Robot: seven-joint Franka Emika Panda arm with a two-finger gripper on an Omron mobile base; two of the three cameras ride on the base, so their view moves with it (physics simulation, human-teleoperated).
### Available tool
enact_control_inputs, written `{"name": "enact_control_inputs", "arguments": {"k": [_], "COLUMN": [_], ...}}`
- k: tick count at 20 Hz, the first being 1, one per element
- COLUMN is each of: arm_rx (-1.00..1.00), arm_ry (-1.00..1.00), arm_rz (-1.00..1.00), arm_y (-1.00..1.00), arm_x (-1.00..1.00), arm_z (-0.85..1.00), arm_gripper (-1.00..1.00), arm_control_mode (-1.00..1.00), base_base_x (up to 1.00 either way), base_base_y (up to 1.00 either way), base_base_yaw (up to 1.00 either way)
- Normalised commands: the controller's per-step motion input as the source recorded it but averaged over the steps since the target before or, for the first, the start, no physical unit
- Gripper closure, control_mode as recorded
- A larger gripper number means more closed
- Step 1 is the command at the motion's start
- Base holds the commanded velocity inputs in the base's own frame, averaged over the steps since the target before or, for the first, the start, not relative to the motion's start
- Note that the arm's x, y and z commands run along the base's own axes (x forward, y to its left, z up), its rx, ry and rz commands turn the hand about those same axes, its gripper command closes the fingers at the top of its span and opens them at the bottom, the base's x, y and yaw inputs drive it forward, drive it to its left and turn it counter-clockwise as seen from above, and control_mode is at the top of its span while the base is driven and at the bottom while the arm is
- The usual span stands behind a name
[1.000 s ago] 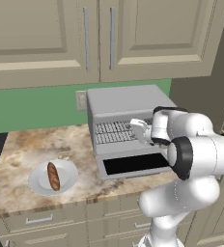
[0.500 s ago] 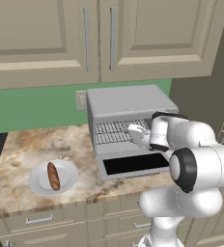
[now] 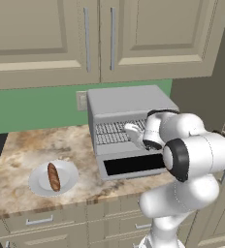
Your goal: Pull the toaster oven rack outwards. Pick up the baguette from the plate and place it on the toaster oven rack. Close the toaster oven door fully and set the temperature to the lowest setting.
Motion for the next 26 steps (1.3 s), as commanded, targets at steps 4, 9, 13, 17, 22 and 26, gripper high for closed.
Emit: {"name": "enact_control_inputs", "arguments": {"k": [4,9,13,17,22,26], "arm_rx": [0.00,0.00,0.00,-0.01,-0.02,-0.02], "arm_ry": [0.00,0.00,0.00,0.00,0.00,0.00], "arm_rz": [-0.08,-0.07,-0.07,-0.05,-0.04,-0.02], "arm_y": [0.02,0.06,0.05,0.05,0.05,0.03], "arm_x": [0.17,0.10,0.23,0.38,0.31,0.12], "arm_z": [-0.19,-0.05,0.00,0.00,-0.05,-0.27], "arm_gripper": [-1.00,-1.00,-1.00,-1.00,-1.00,-1.00], "arm_control_mode": [-1.00,-1.00,-1.00,-1.00,-1.00,-1.00], "base_base_x": [0.00,0.00,0.00,0.00,0.00,0.00], "base_base_y": [0.00,0.00,0.00,0.00,0.00,0.00], "base_base_yaw": [0.00,0.00,0.00,0.00,0.00,0.00]}}
